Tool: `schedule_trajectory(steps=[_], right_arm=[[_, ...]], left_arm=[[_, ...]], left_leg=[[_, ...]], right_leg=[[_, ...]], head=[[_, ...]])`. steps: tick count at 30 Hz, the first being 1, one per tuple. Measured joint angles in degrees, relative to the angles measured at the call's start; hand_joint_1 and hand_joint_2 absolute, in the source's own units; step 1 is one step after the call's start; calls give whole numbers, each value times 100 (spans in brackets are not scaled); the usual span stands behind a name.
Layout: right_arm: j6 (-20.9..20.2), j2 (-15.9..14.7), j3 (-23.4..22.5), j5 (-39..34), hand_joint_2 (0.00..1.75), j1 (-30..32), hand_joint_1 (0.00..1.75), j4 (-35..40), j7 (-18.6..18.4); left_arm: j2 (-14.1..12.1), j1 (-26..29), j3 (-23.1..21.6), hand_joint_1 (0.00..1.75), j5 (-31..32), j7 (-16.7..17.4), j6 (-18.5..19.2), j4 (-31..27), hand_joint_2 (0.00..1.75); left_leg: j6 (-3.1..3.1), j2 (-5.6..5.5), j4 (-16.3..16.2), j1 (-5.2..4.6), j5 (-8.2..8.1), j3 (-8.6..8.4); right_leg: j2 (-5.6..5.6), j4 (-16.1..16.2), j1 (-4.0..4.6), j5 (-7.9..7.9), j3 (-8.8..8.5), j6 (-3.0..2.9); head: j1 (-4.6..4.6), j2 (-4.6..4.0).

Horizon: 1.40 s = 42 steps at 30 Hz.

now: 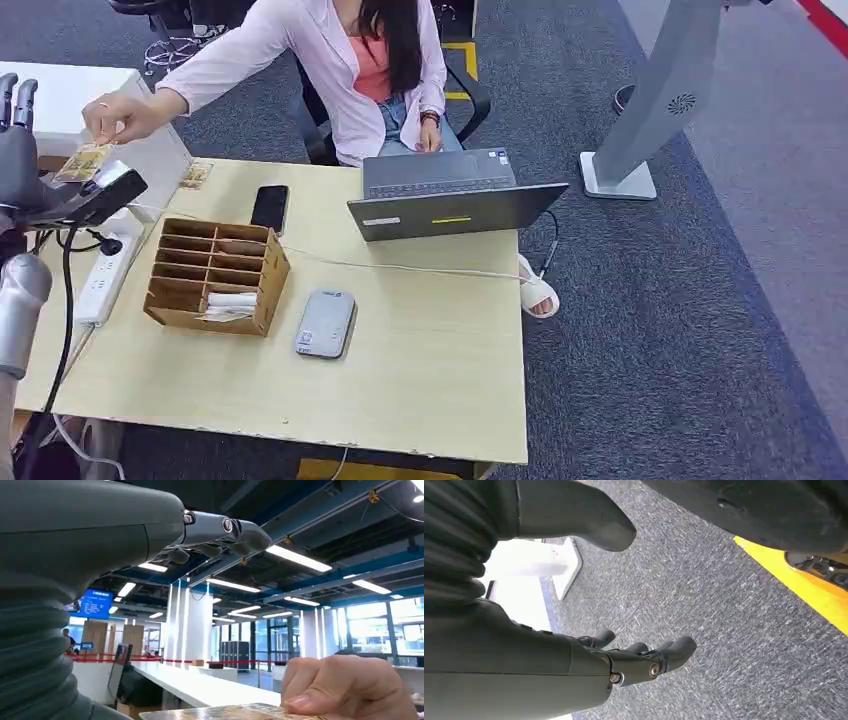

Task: Pass the card to the sensor for recognition and then transmit it.

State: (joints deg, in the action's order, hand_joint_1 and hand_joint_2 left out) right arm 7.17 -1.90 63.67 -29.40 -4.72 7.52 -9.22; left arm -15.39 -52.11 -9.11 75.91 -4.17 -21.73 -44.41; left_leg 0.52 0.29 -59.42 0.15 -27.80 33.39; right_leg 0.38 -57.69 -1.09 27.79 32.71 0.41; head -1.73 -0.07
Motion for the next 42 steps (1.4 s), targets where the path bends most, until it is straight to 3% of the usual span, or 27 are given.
schedule_trajectory(steps=[9, 10, 34, 39, 42], right_arm=[[0, -9, 20, 2, 175, -1, 0, -13, 7], [0, -11, 22, 2, 175, -1, 0, -13, 11], [-2, -22, 157, -168, 175, -4, 0, -24, 77], [13, -22, 212, -291, 175, -12, 0, -24, 66], [31, -22, 262, -345, 175, -16, 0, -24, 50]], left_arm=[[-48, -45, -81, 0, 2, 0, -2, 149, 175], [-48, -51, -81, 175, 2, 0, 4, 166, 175], [-35, 215, -87, 175, -269, -240, 227, 161, 175], [166, 572, -182, 175, -321, -361, 192, -195, 175], [475, 911, -367, 175, -306, -376, 116, -620, 175]], left_leg=[[0, 0, 0, 0, 0, 0], [0, 0, 0, 0, 0, 0], [0, 0, 0, -1, 0, 0], [0, -5, -2, -2, 0, 0], [1, -7, -2, -6, -1, 2]], right_leg=[[0, 0, 0, 0, 0, 0], [0, 0, 0, 0, 0, 0], [0, 0, -1, 0, 0, 0], [-4, 1, -2, 0, 0, 1], [-6, 2, -6, 1, -2, 1]], head=[[4, 0], [0, 0], [2, 0], [2, 0], [2, 0]])
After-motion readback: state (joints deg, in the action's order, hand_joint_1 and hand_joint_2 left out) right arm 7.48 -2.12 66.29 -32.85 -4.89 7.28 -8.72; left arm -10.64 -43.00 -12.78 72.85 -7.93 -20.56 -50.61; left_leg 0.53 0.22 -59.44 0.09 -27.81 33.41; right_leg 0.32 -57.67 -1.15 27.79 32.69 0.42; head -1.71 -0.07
